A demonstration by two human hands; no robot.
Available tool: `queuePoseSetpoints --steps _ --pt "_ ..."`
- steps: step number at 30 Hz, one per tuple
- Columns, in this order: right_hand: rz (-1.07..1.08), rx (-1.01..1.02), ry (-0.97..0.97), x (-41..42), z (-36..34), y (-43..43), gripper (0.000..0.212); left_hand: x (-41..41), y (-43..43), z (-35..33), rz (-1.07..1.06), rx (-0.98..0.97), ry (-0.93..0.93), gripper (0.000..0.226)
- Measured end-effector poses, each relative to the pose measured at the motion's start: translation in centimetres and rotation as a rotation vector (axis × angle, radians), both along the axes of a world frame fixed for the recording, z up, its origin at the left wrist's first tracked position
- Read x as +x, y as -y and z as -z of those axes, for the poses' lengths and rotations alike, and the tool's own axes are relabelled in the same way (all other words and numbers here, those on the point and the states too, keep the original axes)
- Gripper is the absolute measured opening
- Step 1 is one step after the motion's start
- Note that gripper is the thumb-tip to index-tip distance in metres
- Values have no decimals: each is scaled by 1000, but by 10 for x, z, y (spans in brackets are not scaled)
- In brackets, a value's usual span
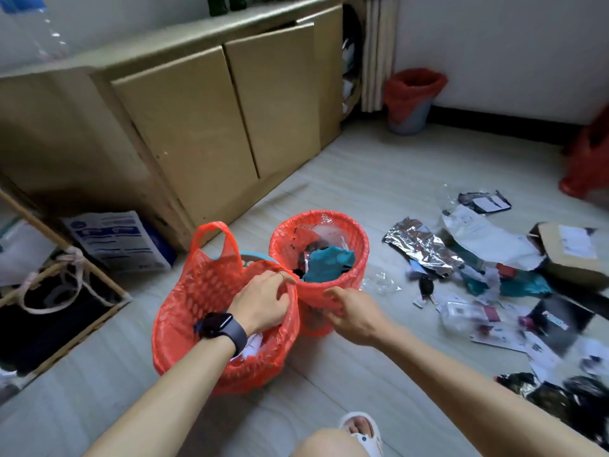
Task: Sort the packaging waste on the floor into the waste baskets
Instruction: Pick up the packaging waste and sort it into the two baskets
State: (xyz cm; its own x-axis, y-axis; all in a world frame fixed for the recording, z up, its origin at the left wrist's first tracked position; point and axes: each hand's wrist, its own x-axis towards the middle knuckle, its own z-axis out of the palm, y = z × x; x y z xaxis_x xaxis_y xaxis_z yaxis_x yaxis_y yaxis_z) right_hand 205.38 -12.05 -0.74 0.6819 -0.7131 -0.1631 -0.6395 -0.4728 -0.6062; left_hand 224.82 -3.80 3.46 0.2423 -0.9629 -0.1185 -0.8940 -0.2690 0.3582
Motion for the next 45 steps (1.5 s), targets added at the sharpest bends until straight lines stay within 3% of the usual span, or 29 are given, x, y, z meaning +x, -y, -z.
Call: queuePoseSetpoints --steps 4,10,17,21,27,33,38,43,45 --pt "74 -97 -123 -75 -30 21 45 -78 42 -21 205 -52 23 37" --pt "313 -89 -260 -217 -47 41 41 -207 103 -21 464 4 -2 35" --pt "752 220 -286 -383 44 -3 41 -336 123 51 671 212 -21 36" --pt "874 399 -353 -437 107 -34 47 -384 121 113 712 366 -22 36" --pt "1006 502 -364 -465 173 -26 55 -399 120 199 645 623 21 45" --pt "1116 442 -400 -453 221 14 91 -376 138 256 436 702 66 60" --pt "1088 428 -499 -431 251 48 116 -353 150 294 332 837 86 71" --pt "968 400 -644 -421 272 53 103 -358 158 302 389 836 173 62" --pt "1007 318 -602 -416 271 47 85 -366 164 296 384 899 204 65"
